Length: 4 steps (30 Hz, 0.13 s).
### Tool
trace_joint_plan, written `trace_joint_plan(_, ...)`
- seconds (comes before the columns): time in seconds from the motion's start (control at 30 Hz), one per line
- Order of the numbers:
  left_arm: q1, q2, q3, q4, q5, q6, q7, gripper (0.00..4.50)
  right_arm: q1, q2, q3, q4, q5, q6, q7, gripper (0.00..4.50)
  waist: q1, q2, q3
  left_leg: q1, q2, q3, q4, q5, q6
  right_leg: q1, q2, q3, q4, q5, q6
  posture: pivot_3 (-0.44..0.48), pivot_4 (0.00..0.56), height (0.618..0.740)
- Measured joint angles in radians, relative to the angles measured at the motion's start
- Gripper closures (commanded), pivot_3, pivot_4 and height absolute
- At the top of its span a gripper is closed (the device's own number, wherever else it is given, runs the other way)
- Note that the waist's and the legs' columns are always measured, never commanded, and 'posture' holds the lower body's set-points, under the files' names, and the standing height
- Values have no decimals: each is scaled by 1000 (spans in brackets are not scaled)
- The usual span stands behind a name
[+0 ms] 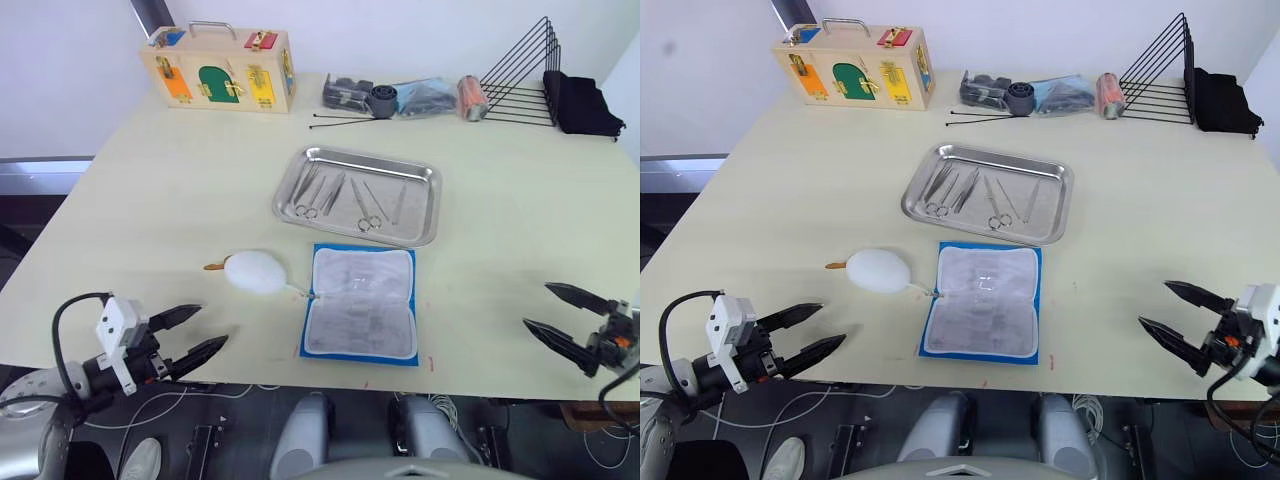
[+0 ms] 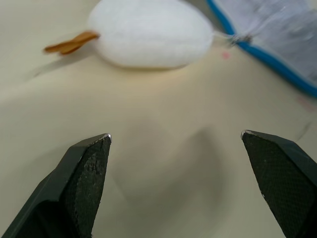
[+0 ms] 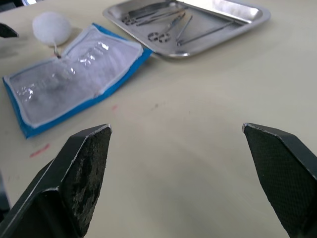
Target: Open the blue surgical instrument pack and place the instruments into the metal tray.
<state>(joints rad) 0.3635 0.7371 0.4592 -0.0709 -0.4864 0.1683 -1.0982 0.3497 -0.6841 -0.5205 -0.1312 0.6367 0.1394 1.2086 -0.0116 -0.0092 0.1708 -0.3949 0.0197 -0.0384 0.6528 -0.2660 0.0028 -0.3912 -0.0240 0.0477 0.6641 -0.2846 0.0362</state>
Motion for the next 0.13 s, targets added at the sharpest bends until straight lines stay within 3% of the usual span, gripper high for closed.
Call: trace_joint_plan(0.13, -8, -7, 0, 13, 46, -25, 57, 0, 45, -9, -33, 35, -24, -50, 25, 55, -1, 0, 0, 0, 0, 2, 0, 0, 0, 0, 0, 2, 0, 0, 0, 0, 150, 740)
